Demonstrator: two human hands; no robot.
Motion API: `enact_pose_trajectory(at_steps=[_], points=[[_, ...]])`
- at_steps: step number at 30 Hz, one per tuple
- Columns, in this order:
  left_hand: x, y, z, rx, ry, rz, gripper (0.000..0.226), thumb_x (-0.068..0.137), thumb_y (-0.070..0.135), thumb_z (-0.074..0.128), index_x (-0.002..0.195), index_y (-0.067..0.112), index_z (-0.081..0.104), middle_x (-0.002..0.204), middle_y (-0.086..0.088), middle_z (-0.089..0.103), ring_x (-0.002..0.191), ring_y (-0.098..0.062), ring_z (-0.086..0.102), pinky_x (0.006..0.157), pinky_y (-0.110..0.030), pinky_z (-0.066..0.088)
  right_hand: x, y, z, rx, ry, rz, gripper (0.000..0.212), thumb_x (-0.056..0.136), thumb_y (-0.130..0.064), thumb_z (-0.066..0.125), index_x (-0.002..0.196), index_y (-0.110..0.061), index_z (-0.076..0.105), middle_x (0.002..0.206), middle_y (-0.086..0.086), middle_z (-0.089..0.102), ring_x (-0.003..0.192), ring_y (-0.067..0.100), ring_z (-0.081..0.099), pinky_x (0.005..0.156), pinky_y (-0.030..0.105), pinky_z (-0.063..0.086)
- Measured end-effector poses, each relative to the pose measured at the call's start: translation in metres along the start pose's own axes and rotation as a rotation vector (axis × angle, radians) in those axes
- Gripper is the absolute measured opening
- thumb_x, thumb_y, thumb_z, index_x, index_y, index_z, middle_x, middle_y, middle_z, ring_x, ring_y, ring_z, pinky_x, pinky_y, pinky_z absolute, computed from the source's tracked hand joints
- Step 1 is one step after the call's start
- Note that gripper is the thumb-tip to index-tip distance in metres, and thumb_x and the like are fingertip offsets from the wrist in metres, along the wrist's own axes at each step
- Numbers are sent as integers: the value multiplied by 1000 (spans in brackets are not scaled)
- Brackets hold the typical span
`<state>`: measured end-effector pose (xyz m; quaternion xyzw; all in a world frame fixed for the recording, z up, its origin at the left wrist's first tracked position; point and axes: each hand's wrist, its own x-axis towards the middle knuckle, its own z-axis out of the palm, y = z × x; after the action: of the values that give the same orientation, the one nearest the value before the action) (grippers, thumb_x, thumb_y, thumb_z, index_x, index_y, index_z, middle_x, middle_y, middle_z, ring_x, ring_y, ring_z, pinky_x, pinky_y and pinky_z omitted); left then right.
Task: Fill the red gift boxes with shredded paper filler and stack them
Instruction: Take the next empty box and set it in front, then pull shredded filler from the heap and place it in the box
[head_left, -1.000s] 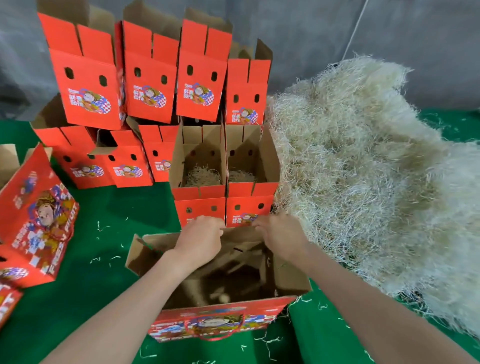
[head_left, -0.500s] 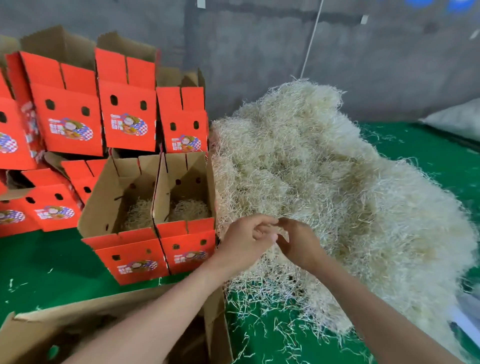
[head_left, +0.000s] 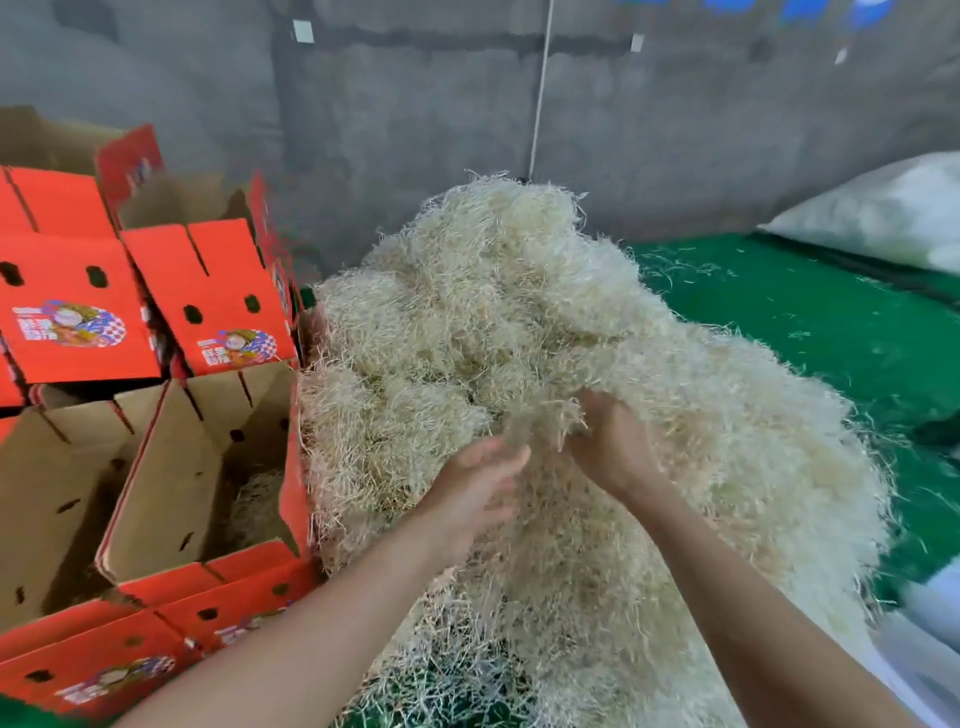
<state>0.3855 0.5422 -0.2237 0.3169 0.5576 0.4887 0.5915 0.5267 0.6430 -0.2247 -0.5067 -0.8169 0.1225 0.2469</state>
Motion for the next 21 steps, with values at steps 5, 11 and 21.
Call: enact_pose_trajectory(at_steps=[5, 11, 21], points=[[27, 22, 1, -442, 82, -194, 70, 61, 52, 74, 109, 4, 58, 99, -16, 69, 90, -30, 67, 83, -43, 54, -7, -65, 18, 408, -203, -140, 45, 83, 2, 57, 124, -8, 40, 89, 3, 57, 71, 12, 60, 53, 15, 51], [42, 21, -10, -174, 298, -160, 17, 79, 20, 65, 92, 10, 61, 89, -12, 64, 77, -26, 63, 78, -38, 53, 22, -22, -21, 223, -130, -201, 99, 64, -32, 75, 143, -40, 15, 143, -9, 32, 128, 8, 35, 106, 39, 35], [42, 19, -40, 388, 195, 133, 118, 64, 16, 81, 143, 47, -1, 153, 5, 7, 130, -18, 32, 96, -31, 40, 28, 4, -6, 254, -216, 91, 19, 88, -26, 60, 88, -15, 45, 67, -4, 49, 56, 2, 58, 49, 12, 44]])
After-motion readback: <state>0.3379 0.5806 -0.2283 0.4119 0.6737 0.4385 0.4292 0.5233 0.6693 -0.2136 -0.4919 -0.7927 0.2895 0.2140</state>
